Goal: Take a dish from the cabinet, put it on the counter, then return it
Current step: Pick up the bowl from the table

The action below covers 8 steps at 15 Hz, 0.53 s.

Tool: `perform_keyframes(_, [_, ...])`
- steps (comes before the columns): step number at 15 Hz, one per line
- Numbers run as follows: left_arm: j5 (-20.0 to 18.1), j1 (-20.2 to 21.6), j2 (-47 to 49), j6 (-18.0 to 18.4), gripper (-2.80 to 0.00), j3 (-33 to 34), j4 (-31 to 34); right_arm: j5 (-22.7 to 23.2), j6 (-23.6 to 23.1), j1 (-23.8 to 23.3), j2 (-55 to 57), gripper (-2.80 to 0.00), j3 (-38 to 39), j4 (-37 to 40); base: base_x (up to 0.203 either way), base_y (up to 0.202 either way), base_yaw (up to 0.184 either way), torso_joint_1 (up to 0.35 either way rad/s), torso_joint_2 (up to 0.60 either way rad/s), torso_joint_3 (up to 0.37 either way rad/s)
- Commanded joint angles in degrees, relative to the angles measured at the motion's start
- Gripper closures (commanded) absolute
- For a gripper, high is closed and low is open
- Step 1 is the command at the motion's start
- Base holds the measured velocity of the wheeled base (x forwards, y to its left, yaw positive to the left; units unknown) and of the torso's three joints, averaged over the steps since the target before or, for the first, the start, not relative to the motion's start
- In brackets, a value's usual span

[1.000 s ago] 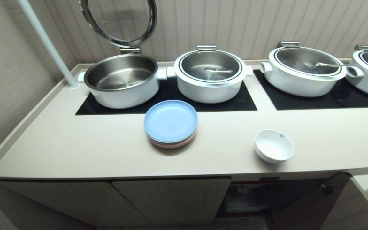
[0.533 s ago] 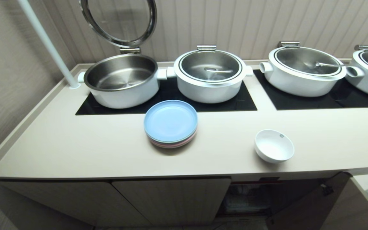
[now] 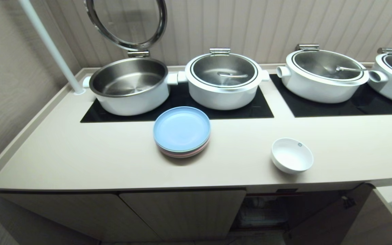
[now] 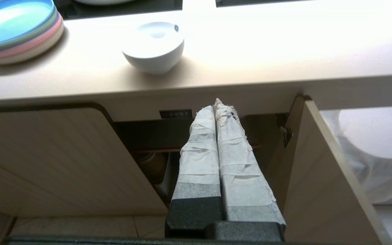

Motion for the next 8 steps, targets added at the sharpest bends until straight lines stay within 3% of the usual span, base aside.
perform_keyframes(1, [-0.05, -0.01, 0.00, -0.02, 0.00, 0.01, -0.01, 0.02, -0.05, 0.10, 4.08, 0.00, -3.80, -0.27, 0.000, 0.000, 0.000, 0.000, 0.00, 0.000])
perform_keyframes(8, [-0.01, -0.01, 0.00, -0.02, 0.00, 0.01, -0.01, 0.04, -5.72, 0.10, 32.64, 0.00, -21.35, -3.91, 0.000, 0.000, 0.000, 0.000, 0.00, 0.000])
